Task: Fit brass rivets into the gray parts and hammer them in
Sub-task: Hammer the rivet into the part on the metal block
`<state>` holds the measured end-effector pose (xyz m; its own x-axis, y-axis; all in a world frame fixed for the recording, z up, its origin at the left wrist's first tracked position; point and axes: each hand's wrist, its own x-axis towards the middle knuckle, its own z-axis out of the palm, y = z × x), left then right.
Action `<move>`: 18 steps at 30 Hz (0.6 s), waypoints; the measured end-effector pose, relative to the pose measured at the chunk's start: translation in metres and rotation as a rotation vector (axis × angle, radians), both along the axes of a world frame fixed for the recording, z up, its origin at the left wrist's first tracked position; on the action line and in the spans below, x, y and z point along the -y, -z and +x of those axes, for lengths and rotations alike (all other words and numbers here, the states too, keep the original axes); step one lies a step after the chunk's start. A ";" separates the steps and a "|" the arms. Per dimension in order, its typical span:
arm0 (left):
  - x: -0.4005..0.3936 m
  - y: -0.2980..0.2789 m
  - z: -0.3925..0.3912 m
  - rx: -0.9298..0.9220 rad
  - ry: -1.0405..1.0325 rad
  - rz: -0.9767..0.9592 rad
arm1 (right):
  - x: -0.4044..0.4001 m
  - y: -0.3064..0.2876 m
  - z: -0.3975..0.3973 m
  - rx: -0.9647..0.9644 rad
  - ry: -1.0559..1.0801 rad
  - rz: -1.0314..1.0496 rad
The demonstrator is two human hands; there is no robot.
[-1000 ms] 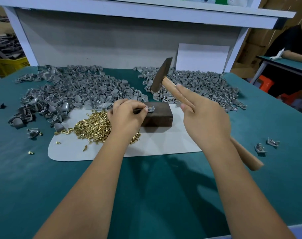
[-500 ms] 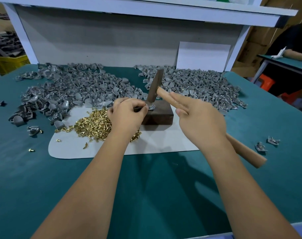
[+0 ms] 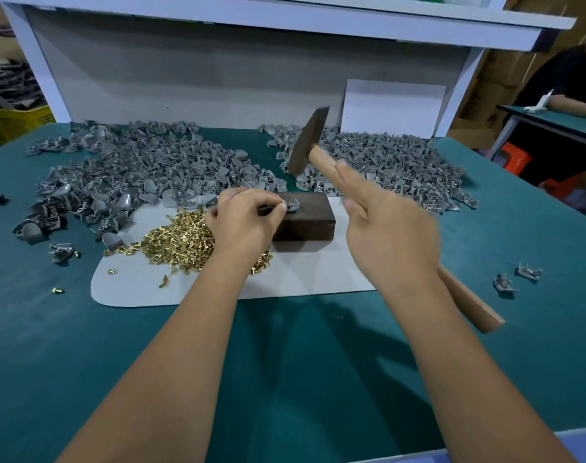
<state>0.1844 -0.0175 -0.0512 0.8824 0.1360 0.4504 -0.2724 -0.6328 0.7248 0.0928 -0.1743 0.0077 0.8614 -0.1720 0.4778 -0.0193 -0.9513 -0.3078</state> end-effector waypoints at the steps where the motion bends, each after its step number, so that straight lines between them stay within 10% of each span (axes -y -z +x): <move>1: 0.000 0.000 0.000 -0.013 0.004 -0.005 | -0.001 0.002 -0.001 -0.059 -0.013 -0.022; 18: 0.002 0.001 0.000 -0.036 -0.027 -0.007 | 0.005 -0.005 0.001 0.065 0.011 -0.010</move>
<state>0.1840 -0.0199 -0.0519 0.8938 0.1634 0.4176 -0.2291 -0.6342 0.7384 0.0941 -0.1791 0.0126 0.8264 -0.1758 0.5349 -0.0095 -0.9542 -0.2989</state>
